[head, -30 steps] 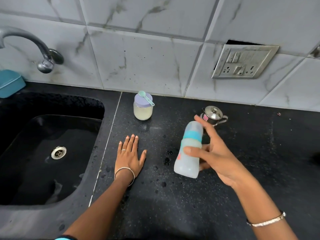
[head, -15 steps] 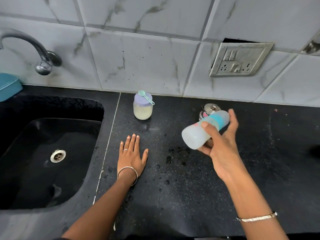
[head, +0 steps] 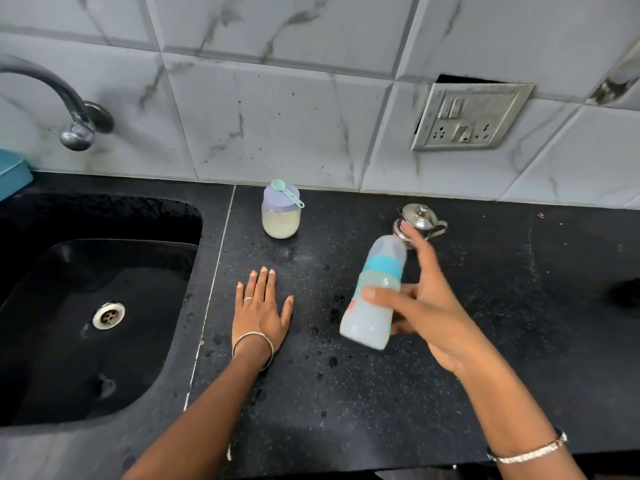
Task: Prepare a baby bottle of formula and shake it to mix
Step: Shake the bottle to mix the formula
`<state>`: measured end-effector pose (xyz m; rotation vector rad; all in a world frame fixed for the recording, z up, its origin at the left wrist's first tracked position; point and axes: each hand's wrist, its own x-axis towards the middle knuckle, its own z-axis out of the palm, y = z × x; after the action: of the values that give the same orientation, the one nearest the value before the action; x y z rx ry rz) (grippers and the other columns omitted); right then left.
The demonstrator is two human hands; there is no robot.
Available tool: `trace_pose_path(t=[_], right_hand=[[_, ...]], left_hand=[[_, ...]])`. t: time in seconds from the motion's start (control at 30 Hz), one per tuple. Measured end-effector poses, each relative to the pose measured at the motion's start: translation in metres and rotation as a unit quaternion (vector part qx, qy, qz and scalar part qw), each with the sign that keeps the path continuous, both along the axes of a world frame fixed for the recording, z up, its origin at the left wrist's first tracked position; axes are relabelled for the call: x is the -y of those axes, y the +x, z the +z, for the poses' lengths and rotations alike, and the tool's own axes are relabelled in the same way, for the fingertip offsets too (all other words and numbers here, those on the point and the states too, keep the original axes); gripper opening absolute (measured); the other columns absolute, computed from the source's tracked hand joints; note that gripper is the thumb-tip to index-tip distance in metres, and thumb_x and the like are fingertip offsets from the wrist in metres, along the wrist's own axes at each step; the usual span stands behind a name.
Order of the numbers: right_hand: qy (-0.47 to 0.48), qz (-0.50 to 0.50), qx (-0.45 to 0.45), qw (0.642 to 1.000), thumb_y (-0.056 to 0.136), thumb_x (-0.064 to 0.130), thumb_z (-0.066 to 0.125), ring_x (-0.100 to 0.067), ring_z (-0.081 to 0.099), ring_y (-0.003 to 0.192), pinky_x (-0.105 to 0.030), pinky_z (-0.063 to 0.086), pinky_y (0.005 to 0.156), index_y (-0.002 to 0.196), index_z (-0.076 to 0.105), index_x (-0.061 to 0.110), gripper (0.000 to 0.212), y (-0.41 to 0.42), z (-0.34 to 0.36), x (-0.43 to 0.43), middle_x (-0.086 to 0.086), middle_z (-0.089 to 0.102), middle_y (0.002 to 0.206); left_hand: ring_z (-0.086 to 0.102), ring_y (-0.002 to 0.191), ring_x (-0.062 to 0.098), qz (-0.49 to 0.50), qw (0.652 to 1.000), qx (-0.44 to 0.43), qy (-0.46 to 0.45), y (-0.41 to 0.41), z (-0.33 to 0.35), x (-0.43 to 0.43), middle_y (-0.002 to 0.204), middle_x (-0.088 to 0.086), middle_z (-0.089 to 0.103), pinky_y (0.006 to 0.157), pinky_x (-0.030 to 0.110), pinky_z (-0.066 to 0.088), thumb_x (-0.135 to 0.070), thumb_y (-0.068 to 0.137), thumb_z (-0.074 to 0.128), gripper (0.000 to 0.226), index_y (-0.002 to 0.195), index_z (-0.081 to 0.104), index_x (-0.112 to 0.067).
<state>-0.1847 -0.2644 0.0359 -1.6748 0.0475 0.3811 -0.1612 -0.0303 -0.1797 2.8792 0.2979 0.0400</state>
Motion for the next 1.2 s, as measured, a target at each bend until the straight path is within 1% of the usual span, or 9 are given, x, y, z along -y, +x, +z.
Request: trace_pose_path(t=[0.1, 0.27, 0.43, 0.53, 0.6, 0.73, 0.9, 1.07, 1.2], right_hand=[[0.102, -0.125, 0.028, 0.987, 0.088, 0.015, 0.078, -0.025, 0.073, 0.109, -0.039, 0.064, 0.069, 0.15, 0.023, 0.06, 0.094, 0.008, -0.006, 0.004, -0.003, 0.062, 0.127], [-0.013, 0.019, -0.021, 1.0, 0.069, 0.024, 0.088, -0.026, 0.077, 0.099, -0.039, 0.064, 0.066, 0.144, 0.036, 0.061, 0.098, -0.002, -0.001, 0.006, -0.013, 0.075, 0.112], [0.092, -0.115, 0.036, 0.988, 0.089, 0.013, 0.077, -0.026, 0.071, 0.114, -0.038, 0.064, 0.07, 0.149, 0.026, 0.052, 0.088, 0.014, -0.008, 0.012, -0.005, 0.064, 0.127], [0.008, 0.028, -0.003, 1.0, 0.077, 0.016, 0.084, -0.025, 0.075, 0.102, -0.042, 0.065, 0.07, 0.144, 0.019, 0.067, 0.107, 0.008, -0.004, 0.009, -0.014, 0.073, 0.117], [-0.013, 0.058, -0.014, 0.998, 0.076, 0.018, 0.085, -0.025, 0.078, 0.096, -0.039, 0.063, 0.066, 0.145, 0.014, 0.072, 0.113, 0.008, -0.001, 0.01, -0.013, 0.077, 0.111], [0.118, -0.088, 0.042, 0.988, 0.089, 0.009, 0.075, -0.024, 0.07, 0.117, -0.046, 0.064, 0.078, 0.148, 0.016, 0.069, 0.103, 0.021, -0.009, 0.01, 0.001, 0.06, 0.133], [0.012, 0.077, -0.01, 0.997, 0.066, 0.016, 0.089, -0.028, 0.075, 0.103, -0.045, 0.065, 0.073, 0.142, 0.019, 0.077, 0.12, 0.015, -0.006, 0.005, -0.014, 0.071, 0.122], [0.086, -0.033, 0.056, 0.994, 0.083, 0.007, 0.079, -0.023, 0.068, 0.114, -0.042, 0.065, 0.071, 0.149, 0.014, 0.069, 0.112, 0.031, -0.007, 0.003, 0.002, 0.05, 0.141], [-0.027, 0.136, 0.005, 0.99, 0.066, 0.02, 0.089, -0.025, 0.072, 0.101, -0.036, 0.062, 0.063, 0.141, 0.035, 0.07, 0.106, 0.02, -0.008, -0.001, -0.009, 0.064, 0.128]], left_hand=[[0.006, 0.157, 0.022, -0.001, 1.0, 0.005, -0.004, 0.0, -0.001, 0.0, 0.169, 0.002, 0.012, 0.127, 0.044, 0.002, -0.056, 0.102, 0.018, 0.072, 0.161, 0.012, -0.015], [0.01, 0.156, 0.023, 0.002, 1.0, 0.01, -0.004, 0.0, -0.002, 0.0, 0.168, 0.003, 0.017, 0.127, 0.045, 0.006, -0.061, 0.095, 0.002, 0.082, 0.16, 0.017, -0.014], [0.01, 0.156, 0.023, 0.002, 1.0, 0.012, -0.003, 0.001, -0.004, 0.0, 0.168, 0.003, 0.017, 0.127, 0.045, 0.007, -0.062, 0.093, 0.0, 0.084, 0.16, 0.017, -0.014], [0.011, 0.156, 0.023, 0.002, 1.0, 0.013, 0.0, 0.001, -0.004, 0.0, 0.168, 0.004, 0.018, 0.127, 0.045, 0.007, -0.061, 0.095, 0.002, 0.081, 0.16, 0.017, -0.014], [0.011, 0.156, 0.023, 0.001, 1.0, 0.011, -0.002, 0.001, -0.004, 0.0, 0.168, 0.003, 0.017, 0.127, 0.045, 0.007, -0.061, 0.095, 0.002, 0.082, 0.16, 0.017, -0.014], [0.009, 0.156, 0.022, 0.0, 1.0, 0.01, 0.003, 0.001, -0.004, 0.001, 0.168, 0.003, 0.016, 0.127, 0.044, 0.005, -0.062, 0.092, -0.002, 0.085, 0.16, 0.015, -0.015], [0.007, 0.156, 0.021, 0.001, 1.0, 0.007, 0.007, 0.0, -0.003, 0.0, 0.169, 0.002, 0.014, 0.127, 0.044, 0.005, -0.061, 0.092, -0.003, 0.084, 0.161, 0.013, -0.016], [0.008, 0.156, 0.021, 0.002, 1.0, 0.008, 0.006, 0.001, -0.004, 0.001, 0.169, 0.002, 0.015, 0.127, 0.044, 0.005, -0.062, 0.093, -0.002, 0.083, 0.161, 0.015, -0.015], [0.01, 0.156, 0.022, 0.005, 1.0, 0.011, 0.001, 0.001, -0.005, 0.0, 0.168, 0.002, 0.016, 0.127, 0.044, 0.005, -0.062, 0.093, -0.001, 0.084, 0.16, 0.017, -0.016]])
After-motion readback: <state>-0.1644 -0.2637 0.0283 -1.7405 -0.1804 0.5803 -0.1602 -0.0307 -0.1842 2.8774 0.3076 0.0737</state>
